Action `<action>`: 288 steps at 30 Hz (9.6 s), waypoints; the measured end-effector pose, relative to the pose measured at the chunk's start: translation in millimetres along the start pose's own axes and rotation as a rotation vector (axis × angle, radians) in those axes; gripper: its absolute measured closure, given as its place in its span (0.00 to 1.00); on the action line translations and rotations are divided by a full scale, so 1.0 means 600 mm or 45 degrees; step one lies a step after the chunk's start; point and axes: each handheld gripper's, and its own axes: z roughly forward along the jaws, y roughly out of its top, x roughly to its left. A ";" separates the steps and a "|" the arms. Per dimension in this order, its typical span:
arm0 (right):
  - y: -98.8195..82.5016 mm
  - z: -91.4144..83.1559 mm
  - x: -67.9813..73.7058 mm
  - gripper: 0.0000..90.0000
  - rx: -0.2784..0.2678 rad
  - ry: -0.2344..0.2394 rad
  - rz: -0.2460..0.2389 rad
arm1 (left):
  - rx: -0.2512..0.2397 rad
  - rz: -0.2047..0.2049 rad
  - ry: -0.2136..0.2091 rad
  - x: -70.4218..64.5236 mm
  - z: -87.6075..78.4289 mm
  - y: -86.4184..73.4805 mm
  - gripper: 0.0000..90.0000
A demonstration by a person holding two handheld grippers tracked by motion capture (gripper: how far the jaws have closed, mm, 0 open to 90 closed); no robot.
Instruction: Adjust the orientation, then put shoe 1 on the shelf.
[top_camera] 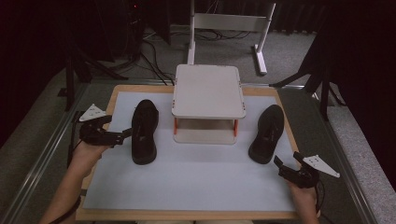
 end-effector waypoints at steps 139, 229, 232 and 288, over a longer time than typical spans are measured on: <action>-0.001 0.008 0.005 0.15 0.063 0.018 -0.035 | 1.151 0.194 -0.133 -0.022 0.141 0.047 0.93; 0.000 0.010 0.006 0.15 0.084 0.034 -0.047 | -0.112 -0.198 -0.022 -0.045 -0.070 -0.227 0.30; 0.000 0.010 0.006 0.15 0.085 0.034 -0.051 | -0.182 -0.179 0.016 -0.046 -0.061 -0.234 0.30; -0.002 0.008 0.007 0.14 0.068 0.048 -0.061 | -0.448 -0.015 0.305 -0.124 -0.041 -0.214 0.94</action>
